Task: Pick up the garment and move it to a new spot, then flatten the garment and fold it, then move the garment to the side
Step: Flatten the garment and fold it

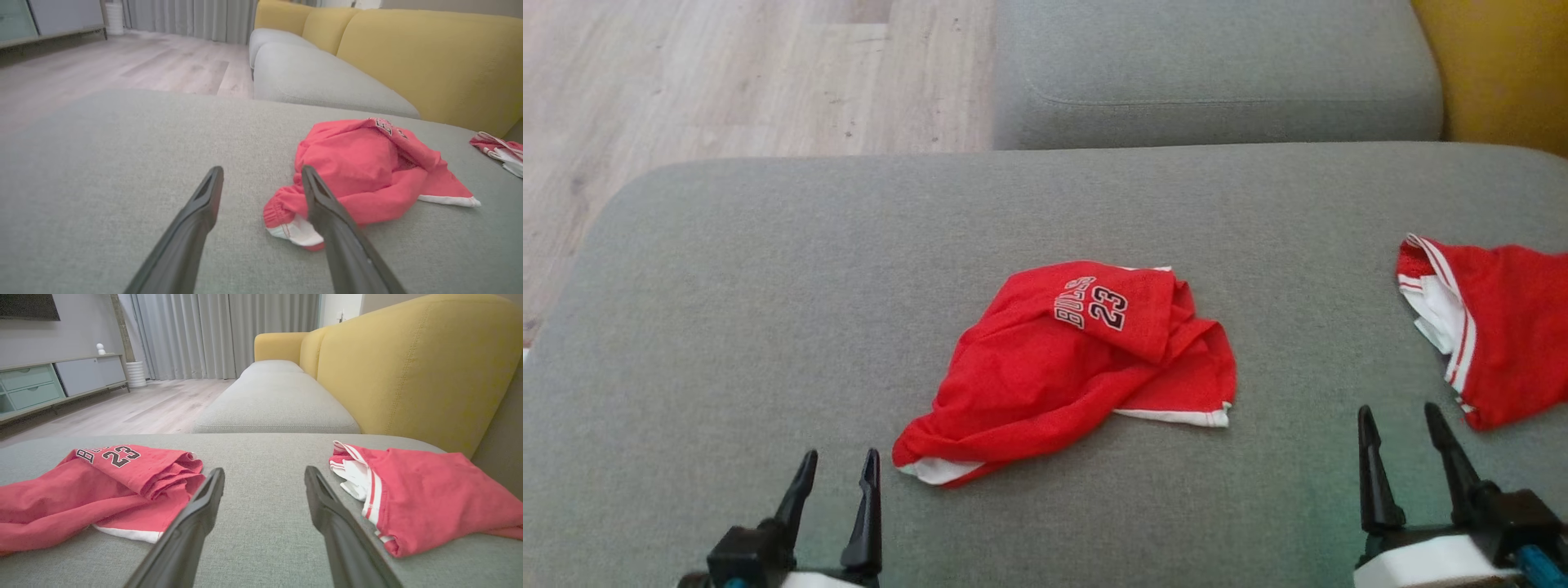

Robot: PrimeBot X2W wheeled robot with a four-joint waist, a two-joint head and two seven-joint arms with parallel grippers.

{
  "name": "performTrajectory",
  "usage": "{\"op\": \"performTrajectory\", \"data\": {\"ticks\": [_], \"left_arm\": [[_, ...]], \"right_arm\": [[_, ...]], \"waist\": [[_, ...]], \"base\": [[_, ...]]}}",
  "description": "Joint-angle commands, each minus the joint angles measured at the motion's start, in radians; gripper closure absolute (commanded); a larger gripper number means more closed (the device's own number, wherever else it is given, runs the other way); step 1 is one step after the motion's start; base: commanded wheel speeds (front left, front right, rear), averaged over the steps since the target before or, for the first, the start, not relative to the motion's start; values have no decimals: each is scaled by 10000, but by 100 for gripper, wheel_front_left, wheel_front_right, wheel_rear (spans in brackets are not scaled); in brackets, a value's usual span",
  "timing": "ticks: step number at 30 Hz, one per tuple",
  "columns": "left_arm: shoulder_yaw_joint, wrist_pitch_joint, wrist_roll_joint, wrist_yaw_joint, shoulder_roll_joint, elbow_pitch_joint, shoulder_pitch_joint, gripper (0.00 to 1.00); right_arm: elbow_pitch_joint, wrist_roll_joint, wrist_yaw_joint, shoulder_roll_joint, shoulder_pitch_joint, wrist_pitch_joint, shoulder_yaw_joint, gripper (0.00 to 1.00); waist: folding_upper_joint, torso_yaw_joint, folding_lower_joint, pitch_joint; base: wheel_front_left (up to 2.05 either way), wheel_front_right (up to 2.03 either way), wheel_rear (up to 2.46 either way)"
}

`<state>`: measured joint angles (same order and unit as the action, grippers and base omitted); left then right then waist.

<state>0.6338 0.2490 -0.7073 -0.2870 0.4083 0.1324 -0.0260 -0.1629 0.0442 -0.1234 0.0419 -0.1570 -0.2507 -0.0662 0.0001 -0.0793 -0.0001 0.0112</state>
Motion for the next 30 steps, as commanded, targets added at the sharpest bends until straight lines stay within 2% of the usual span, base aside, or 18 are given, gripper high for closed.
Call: {"op": "performTrajectory", "data": {"ticks": [1, 7, 12, 17, 23, 30], "left_arm": [[-588, 118, 332, 73, 11, -204, 403, 0], [-1908, 125, 2339, 1058, -1106, -17, 158, 0], [-2865, 126, 3238, 1876, -1855, 412, -87, 0], [-3579, 126, 3865, 2531, -2311, 761, -217, 0], [-4199, 127, 4421, 3068, -2706, 984, -265, 0], [-4679, 127, 4854, 3457, -3016, 1183, -299, 0]], "right_arm": [[235, 25, -73, 83, 241, -111, 265, 0], [-128, 292, -73, 83, 190, -111, 253, 0], [-271, 335, -73, 83, 180, -111, 373, 0], [-263, 343, -73, 83, 254, -111, 361, 0], [-256, 355, -73, 83, 272, -111, 335, 0], [-265, 444, -73, 83, 298, -111, 363, 0]], "waist": [[-1, -61, 1, 13], [-1, -35, 1, -14], [-1, 223, 1, -10], [-1, 427, 1, -7], [-1, 499, 1, -17], [-1, 500, 1, -35]], "base": [[0, 0, 0], [0, 0, 0], [0, 0, 0], [0, 0, 0], [0, 0, 0], [0, 0, 0]]}}
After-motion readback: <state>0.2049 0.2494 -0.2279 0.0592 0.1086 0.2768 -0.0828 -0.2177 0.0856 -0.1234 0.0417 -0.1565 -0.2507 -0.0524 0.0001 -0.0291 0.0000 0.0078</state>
